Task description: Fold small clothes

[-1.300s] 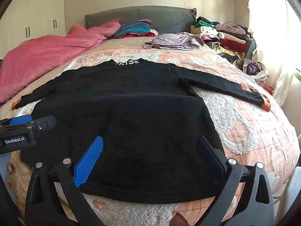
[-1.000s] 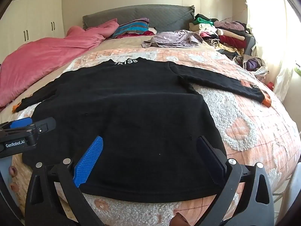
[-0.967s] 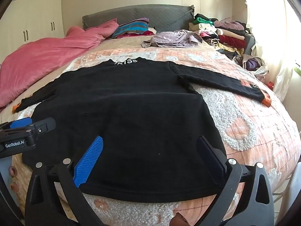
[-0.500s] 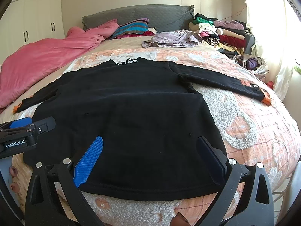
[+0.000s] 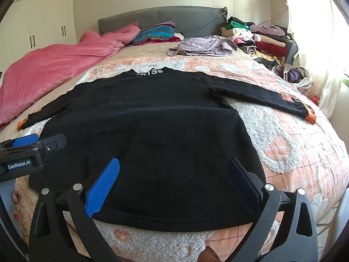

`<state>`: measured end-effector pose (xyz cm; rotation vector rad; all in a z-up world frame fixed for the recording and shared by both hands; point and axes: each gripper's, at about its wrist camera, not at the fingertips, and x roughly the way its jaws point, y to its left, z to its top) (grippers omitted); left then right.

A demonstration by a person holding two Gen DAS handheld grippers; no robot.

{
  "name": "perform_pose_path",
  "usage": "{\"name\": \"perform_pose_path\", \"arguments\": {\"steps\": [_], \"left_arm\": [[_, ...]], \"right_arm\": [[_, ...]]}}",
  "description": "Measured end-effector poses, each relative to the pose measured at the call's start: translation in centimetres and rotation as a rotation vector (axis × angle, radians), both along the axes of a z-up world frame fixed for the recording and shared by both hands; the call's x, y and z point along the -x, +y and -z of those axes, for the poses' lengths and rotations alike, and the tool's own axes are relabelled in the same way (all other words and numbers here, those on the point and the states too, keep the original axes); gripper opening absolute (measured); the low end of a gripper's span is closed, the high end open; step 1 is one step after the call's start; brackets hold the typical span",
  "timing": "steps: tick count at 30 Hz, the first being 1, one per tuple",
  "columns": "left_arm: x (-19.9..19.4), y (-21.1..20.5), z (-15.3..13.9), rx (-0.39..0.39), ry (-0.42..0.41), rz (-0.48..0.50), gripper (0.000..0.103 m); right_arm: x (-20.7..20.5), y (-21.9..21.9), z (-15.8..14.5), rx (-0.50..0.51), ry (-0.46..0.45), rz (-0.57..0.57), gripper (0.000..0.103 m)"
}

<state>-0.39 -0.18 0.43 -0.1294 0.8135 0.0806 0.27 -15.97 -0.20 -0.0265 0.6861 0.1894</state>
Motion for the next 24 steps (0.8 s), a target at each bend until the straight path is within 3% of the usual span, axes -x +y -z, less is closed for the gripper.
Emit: {"name": "perform_pose_path", "arguments": {"steps": [24], "left_arm": [[0.07,0.43,-0.53,0.005,-0.005,-0.001,0.094]], "right_arm": [[0.2,0.14,-0.31,0.005,-0.01,0.001,0.099]]}}
